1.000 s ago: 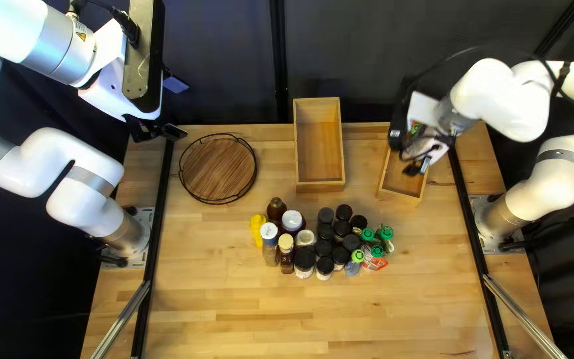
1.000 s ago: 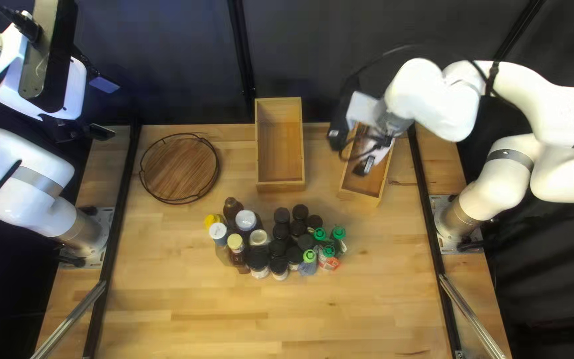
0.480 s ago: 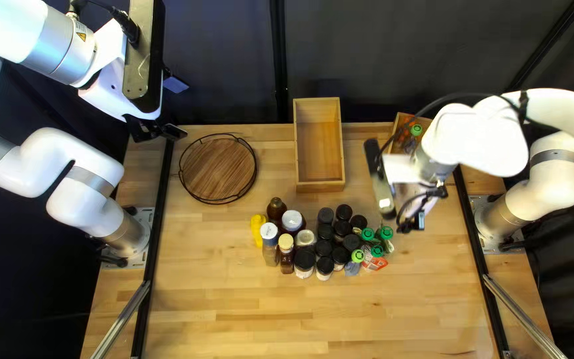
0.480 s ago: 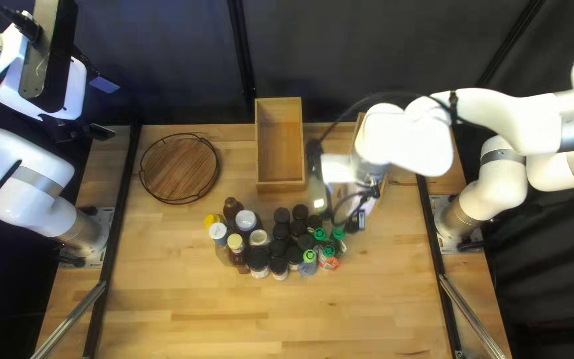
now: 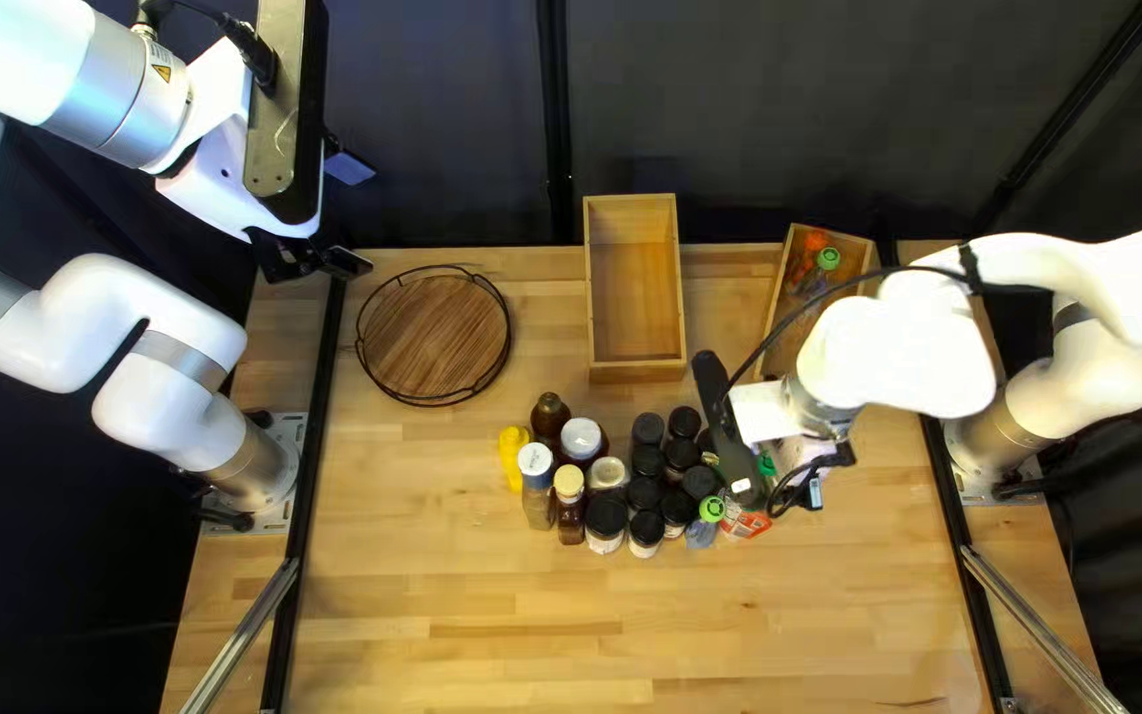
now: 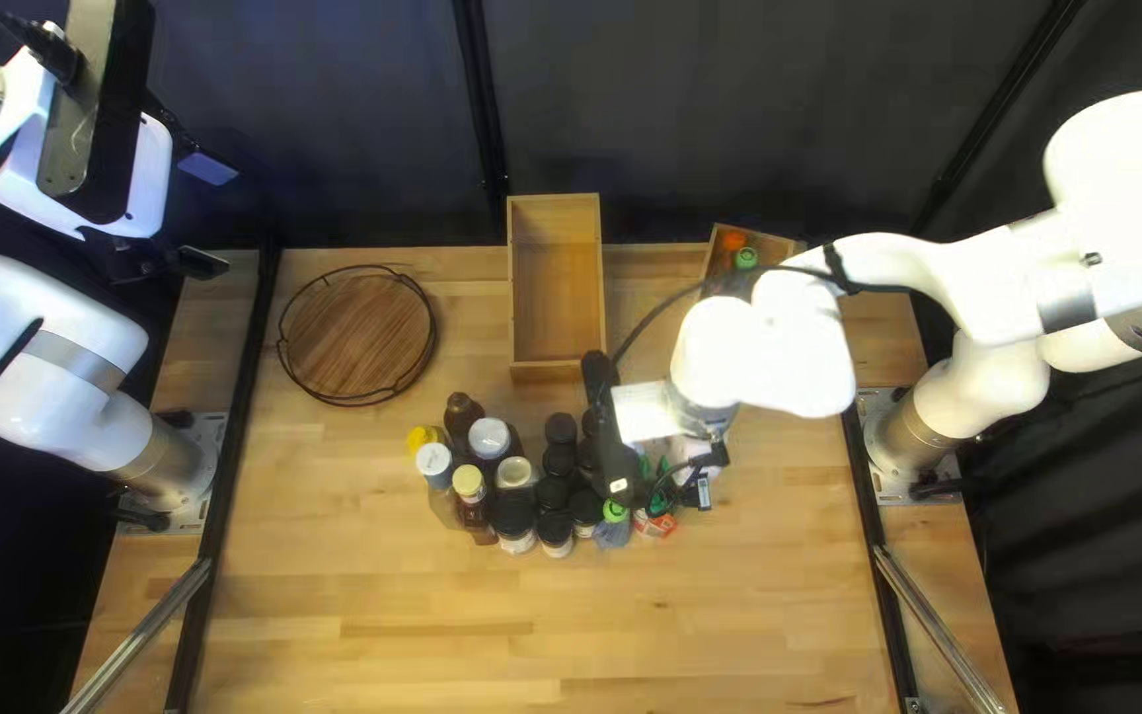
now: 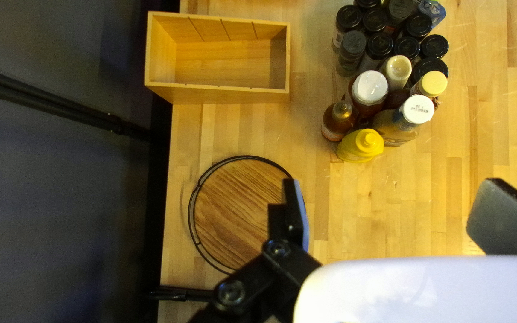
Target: Separate condiments, baby food and spices and place it in 3 different racks/containers
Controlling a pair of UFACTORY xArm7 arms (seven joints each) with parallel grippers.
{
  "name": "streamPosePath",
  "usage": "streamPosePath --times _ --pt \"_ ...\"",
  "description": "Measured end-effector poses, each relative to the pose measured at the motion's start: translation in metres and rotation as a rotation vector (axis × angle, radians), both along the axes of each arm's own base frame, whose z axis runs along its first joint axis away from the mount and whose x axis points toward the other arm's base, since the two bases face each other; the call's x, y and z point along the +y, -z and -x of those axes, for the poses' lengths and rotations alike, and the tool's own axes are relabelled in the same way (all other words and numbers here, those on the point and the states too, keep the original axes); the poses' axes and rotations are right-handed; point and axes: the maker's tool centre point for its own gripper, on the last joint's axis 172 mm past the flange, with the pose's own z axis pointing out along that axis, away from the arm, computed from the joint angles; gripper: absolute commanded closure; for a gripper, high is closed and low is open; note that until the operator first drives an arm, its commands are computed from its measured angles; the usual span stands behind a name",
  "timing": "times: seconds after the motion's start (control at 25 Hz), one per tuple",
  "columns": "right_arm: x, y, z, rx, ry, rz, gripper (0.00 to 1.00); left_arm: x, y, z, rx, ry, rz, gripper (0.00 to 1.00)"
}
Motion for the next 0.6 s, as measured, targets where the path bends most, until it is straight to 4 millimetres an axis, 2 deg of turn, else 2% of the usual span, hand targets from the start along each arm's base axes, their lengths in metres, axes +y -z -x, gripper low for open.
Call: streamPosePath --times 0.2,0.36,0.52,0.6 --pt "-0.002 -0.012 0.008 0.004 0.019 0.026 1.0 0.0 0.0 0.0 0.0 0.0 0.0 0.0" --pt "-0.011 -0.034 0.019 -0.002 0.05 0.05 1.0 0.0 0.0 0.0 0.0 0.0 0.0 0.0" --pt "-0.037 -0.066 0.038 -0.023 0.095 0.04 1.0 0.0 0.0 0.0 0.0 0.0 0.0 0.0" --pt "-0.054 -0.075 0.049 -0.029 0.118 0.025 1.0 0.0 0.0 0.0 0.0 0.0 0.0 0.0"
